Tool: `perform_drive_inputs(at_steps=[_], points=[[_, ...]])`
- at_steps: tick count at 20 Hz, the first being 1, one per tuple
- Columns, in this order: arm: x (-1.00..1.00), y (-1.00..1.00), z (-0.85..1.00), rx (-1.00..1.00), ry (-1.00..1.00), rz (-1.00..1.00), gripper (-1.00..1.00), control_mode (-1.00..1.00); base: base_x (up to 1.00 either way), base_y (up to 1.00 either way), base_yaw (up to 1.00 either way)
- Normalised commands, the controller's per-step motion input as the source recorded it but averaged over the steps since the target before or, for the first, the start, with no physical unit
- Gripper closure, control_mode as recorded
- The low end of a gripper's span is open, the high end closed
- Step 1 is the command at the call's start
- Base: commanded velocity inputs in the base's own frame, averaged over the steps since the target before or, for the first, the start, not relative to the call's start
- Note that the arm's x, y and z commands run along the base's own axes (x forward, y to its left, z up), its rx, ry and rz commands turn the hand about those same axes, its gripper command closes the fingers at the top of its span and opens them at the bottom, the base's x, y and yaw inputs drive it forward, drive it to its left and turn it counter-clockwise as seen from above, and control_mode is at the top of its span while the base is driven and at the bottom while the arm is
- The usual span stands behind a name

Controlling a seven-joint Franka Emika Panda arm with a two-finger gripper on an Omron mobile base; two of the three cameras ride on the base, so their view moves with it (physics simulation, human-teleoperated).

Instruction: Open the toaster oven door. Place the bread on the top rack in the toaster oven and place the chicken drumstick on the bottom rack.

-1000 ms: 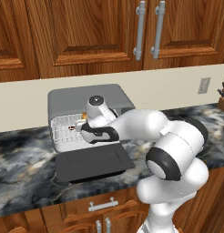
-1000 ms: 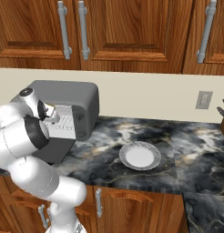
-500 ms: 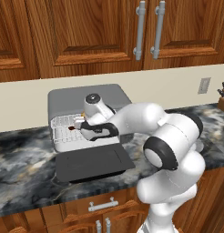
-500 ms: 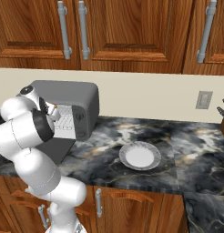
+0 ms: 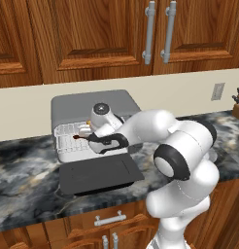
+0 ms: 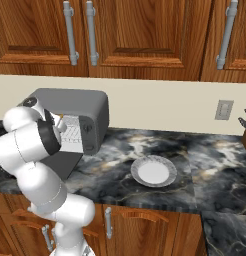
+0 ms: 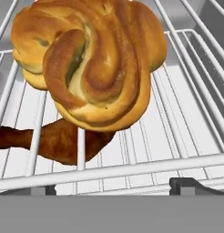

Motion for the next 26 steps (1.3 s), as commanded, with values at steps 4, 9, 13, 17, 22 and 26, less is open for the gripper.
perform_drive_inputs(at_steps=[4, 9, 13, 17, 22, 26], points=[[0.1, 0.03, 0.05, 0.0, 0.0, 0.0, -1.0, -1.0, 0.0, 0.0, 0.0], [-0.15, 0.02, 0.02, 0.0, 0.06, 0.0, -1.0, -1.0, 0.0, 0.0, 0.0], [-0.51, -0.04, 0.02, 0.0, 0.06, 0.0, -1.0, -1.0, 0.0, 0.0, 0.0], [-0.59, -0.14, 0.07, 0.0, 0.01, 0.0, -1.0, -1.0, 0.0, 0.0, 0.0], [-0.58, -0.24, 0.12, 0.0, 0.03, 0.0, -1.0, -1.0, 0.0, 0.0, 0.0], [-0.58, -0.37, 0.11, -0.01, 0.05, 0.02, -1.0, -1.0, 0.0, 0.0, 0.0]])
